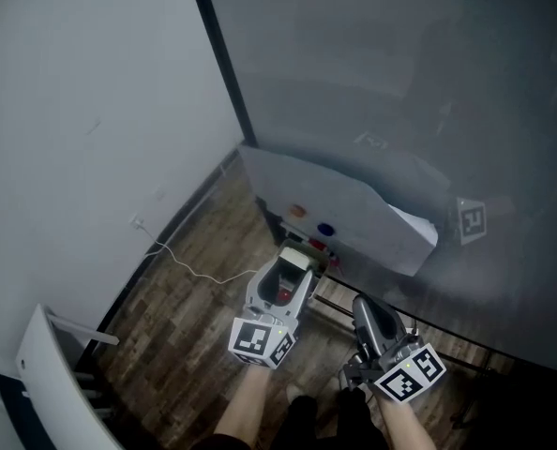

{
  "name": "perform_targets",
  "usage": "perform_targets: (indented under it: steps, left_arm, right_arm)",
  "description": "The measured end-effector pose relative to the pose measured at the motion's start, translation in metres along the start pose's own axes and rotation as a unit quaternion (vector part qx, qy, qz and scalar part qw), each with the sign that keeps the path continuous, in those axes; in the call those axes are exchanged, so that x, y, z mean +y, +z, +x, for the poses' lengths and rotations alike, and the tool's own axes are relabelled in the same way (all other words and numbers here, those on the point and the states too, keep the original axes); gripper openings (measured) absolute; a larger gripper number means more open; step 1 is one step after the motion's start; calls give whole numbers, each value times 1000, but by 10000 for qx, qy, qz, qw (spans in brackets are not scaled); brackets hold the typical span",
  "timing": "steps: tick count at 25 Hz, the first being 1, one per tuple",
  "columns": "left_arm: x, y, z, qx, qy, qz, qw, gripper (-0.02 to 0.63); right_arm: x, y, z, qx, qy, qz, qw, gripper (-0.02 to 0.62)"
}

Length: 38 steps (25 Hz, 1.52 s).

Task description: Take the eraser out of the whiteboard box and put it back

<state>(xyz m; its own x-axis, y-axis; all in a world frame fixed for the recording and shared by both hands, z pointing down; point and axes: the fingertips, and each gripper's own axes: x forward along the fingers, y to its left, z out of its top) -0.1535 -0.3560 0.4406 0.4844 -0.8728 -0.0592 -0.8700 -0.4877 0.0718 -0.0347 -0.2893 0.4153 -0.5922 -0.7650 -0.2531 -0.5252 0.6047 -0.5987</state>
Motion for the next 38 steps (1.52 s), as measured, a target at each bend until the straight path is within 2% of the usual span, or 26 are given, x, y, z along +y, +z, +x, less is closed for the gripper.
perform_targets:
  steps: [10, 14, 22, 26, 30, 32, 34, 38]
  left_arm:
    - [3, -31, 16, 413, -76, 39, 9991, 224]
    - [4, -34, 14, 459, -60, -65, 9989, 244]
    - [0, -33, 8, 465, -149, -60, 9988, 244]
    - [-7, -13, 0, 335, -213, -111, 9992, 244]
    - [-16, 23, -16, 85, -161, -90, 9998, 238]
    - [-23, 41, -25, -5, -147, 3, 9999, 213]
    - [-31, 58, -33, -133, -129, 137, 9997, 149]
    - [-45, 93, -47, -420, -101, 409, 9982, 76]
  right_arm:
    - [-9, -5, -8, 10, -157, 20, 9999, 3]
    - [-10, -7, -10, 29, -181, 28, 9998, 3]
    - [-11, -9, -9, 54, -156, 40, 9999, 3]
    - [-3, -3, -4, 59, -66, -24, 10000, 3]
    - [14, 12, 4, 14, 79, -129, 9999, 3]
    - [25, 21, 9, -17, 203, -197, 9996, 3]
    - [34, 29, 13, -55, 326, -267, 9991, 3]
    - [53, 42, 23, -115, 598, -429, 9972, 3]
